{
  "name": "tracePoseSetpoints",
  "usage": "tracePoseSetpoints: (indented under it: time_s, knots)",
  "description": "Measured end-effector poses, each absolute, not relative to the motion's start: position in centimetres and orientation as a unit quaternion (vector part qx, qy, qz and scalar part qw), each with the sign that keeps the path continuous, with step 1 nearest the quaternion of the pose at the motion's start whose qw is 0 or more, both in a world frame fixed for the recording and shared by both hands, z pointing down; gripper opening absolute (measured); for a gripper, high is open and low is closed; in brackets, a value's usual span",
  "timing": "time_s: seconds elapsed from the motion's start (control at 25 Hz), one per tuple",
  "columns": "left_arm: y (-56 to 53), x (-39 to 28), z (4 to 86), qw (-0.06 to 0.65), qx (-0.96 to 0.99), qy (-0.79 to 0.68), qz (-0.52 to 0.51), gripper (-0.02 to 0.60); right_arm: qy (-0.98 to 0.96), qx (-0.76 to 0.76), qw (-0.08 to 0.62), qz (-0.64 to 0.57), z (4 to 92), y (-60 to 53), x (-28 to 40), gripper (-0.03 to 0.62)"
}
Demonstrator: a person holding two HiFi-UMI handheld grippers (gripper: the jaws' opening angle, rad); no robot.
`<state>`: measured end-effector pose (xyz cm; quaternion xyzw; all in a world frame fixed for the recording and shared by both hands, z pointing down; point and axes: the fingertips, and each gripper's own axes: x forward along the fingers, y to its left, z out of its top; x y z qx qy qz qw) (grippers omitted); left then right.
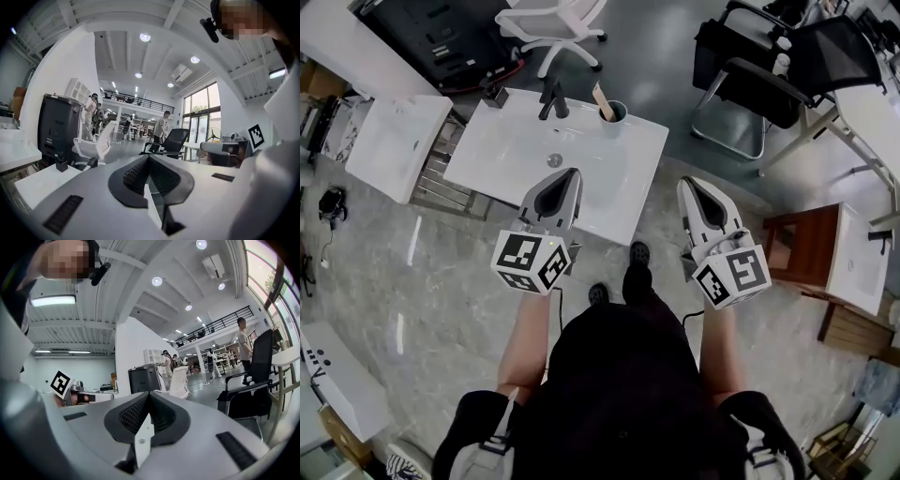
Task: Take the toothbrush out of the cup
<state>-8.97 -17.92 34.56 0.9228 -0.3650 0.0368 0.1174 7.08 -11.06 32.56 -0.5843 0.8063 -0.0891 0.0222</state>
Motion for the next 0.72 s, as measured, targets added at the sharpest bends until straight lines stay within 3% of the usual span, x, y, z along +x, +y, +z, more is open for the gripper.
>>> tracePoseSetpoints:
  time_s: [0.4,0.72]
  knots:
    - [-24.2,-3.0,36.1,0.134,0.902,-0.408,0.047,0.015,0.832,-0.546,0.031,-0.1,33.2,-18.8,13.4,0.031]
    - [-26.9,-2.0,39.1,0.157,0.877,-0.449,0.064,0.017,0.851,-0.509,0.021,-0.13,35.9,-21.9,15.0,0.031]
